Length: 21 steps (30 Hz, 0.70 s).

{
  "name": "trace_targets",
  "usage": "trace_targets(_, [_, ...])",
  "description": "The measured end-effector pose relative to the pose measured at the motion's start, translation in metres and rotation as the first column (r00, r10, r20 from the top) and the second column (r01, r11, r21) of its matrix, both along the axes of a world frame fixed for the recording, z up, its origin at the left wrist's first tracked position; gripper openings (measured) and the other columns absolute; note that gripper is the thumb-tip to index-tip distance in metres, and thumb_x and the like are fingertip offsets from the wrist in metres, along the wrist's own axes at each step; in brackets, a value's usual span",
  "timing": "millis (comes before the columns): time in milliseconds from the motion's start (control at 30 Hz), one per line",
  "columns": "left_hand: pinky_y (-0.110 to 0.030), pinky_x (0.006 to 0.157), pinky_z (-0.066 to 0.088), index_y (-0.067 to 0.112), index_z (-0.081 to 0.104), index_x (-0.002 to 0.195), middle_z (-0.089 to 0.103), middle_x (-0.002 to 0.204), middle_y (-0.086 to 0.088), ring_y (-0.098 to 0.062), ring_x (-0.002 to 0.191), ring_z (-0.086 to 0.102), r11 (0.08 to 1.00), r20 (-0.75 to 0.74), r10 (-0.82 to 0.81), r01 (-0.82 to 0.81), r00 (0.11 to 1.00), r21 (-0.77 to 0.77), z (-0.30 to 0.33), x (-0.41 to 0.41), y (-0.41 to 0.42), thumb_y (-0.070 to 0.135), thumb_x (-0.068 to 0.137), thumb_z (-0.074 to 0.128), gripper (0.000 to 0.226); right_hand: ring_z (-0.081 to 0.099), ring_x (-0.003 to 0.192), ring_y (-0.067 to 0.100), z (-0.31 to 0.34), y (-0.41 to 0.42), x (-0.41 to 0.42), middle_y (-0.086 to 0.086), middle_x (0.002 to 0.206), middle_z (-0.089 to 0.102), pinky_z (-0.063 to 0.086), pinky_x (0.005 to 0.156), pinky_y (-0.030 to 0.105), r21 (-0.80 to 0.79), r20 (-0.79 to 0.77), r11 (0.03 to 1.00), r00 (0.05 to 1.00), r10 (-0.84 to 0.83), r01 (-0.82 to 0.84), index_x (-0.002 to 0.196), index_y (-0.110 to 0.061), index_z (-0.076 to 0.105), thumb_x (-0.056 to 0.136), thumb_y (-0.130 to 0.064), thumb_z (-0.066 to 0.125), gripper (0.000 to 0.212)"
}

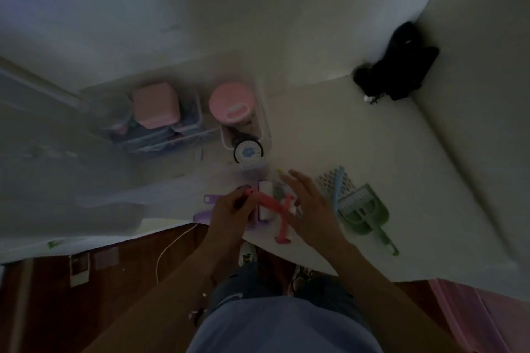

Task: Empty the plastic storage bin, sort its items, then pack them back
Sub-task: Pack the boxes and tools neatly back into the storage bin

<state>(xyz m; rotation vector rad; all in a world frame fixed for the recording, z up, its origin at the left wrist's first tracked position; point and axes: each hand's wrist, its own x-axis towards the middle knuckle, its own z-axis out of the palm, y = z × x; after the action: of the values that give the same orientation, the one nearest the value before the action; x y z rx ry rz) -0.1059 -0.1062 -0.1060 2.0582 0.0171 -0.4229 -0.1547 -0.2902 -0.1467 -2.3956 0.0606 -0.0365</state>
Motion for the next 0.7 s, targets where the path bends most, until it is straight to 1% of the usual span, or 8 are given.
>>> trace_targets(67, [-0.012,0.058,0.046,0.011,0.067,0.088,0.065,0.067,0.007,0.005,0.058,0.061,0.99,-0.091,0.053,-0.065,0.994,-0.126,0.008,0.0,0.006,0.016,0.098,0.056,0.016,0.05,0.128,0.02,-0.002,0.02,0.014,-0.006,0.147,0.044,0.046,0.1,0.032,-0.037,-0.136,0.992,0.984,0.118,-0.124,0.144,-0.029,0.044,0.084,-0.037,0.07,0.065])
trace_targets(133, [-0.015,0.065,0.053,0.01,0.069,0.093,0.071,0.077,0.004,-0.001,0.068,0.066,0.979,-0.145,0.064,-0.091,0.987,-0.184,0.009,0.001,0.014,0.015,0.098,0.056,0.014,0.046,0.131,0.03,-0.006,0.034,0.026,0.001,0.141,0.052,0.045,0.102,0.039,-0.06,-0.187,0.975,0.962,0.2,-0.214,0.141,-0.024,0.048,0.085,-0.031,0.067,0.06])
trace_targets(200, [-0.029,0.078,0.058,0.01,0.066,0.097,0.072,0.09,-0.01,-0.012,0.074,0.068,0.982,-0.152,0.094,-0.117,0.984,-0.15,-0.001,0.004,0.024,0.01,0.098,0.054,0.012,0.055,0.119,0.035,-0.01,0.041,0.037,0.008,0.127,0.061,0.048,0.092,0.04,-0.095,-0.175,0.97,0.963,0.206,-0.225,0.131,-0.017,0.058,0.087,-0.019,0.062,0.045])
trace_targets(267, [-0.026,0.069,0.057,0.016,0.061,0.102,0.071,0.087,-0.009,-0.012,0.068,0.067,0.964,-0.237,0.184,-0.222,0.954,-0.145,-0.013,0.003,0.037,0.005,0.096,0.056,0.013,0.059,0.108,0.032,-0.011,0.043,0.046,0.006,0.12,0.063,0.049,0.084,0.038,-0.12,-0.205,0.967,0.959,0.197,-0.224,0.124,-0.017,0.061,0.088,-0.016,0.059,0.036])
trace_targets(333, [-0.023,0.065,0.053,0.018,0.059,0.103,0.067,0.087,-0.003,-0.021,0.079,0.067,0.947,-0.236,0.299,-0.317,0.925,-0.044,-0.029,0.001,0.056,0.006,0.09,0.064,0.018,0.058,0.106,0.029,-0.011,0.046,0.052,0.004,0.118,0.062,0.048,0.082,0.038,-0.136,-0.247,0.958,0.945,0.213,-0.251,0.123,-0.02,0.06,0.088,-0.017,0.058,0.035])
trace_targets(433, [-0.037,0.088,0.048,0.01,0.052,0.121,0.053,0.117,-0.014,-0.034,0.112,0.053,0.895,-0.186,0.419,-0.369,0.889,0.25,-0.054,0.005,0.08,0.015,0.083,0.072,0.043,0.06,0.104,0.03,-0.008,0.054,0.056,0.004,0.114,0.062,0.049,0.075,0.037,-0.193,-0.256,0.935,0.935,0.244,-0.297,0.12,-0.022,0.06,0.084,-0.019,0.06,0.036])
trace_targets(567, [-0.037,0.096,0.046,0.015,0.032,0.144,0.026,0.138,-0.025,-0.042,0.119,0.045,0.904,-0.382,0.415,-0.328,0.826,0.273,-0.072,0.025,0.086,0.013,0.082,0.072,0.074,0.061,0.098,0.028,-0.012,0.076,0.064,0.001,0.106,0.066,0.047,0.078,0.038,-0.313,-0.28,0.882,0.922,0.269,-0.352,0.121,-0.026,0.062,0.085,-0.027,0.057,0.037])
trace_targets(700, [-0.032,0.098,0.041,0.008,0.039,0.141,0.03,0.136,-0.026,-0.039,0.125,0.039,0.917,-0.322,0.333,-0.225,0.886,0.329,-0.091,0.029,0.093,0.011,0.079,0.074,0.071,0.06,0.087,0.031,-0.039,0.097,0.077,-0.002,0.093,0.063,0.045,0.079,0.046,-0.445,-0.43,0.78,0.869,0.245,-0.44,0.103,-0.028,0.054,0.061,-0.039,0.062,0.044])
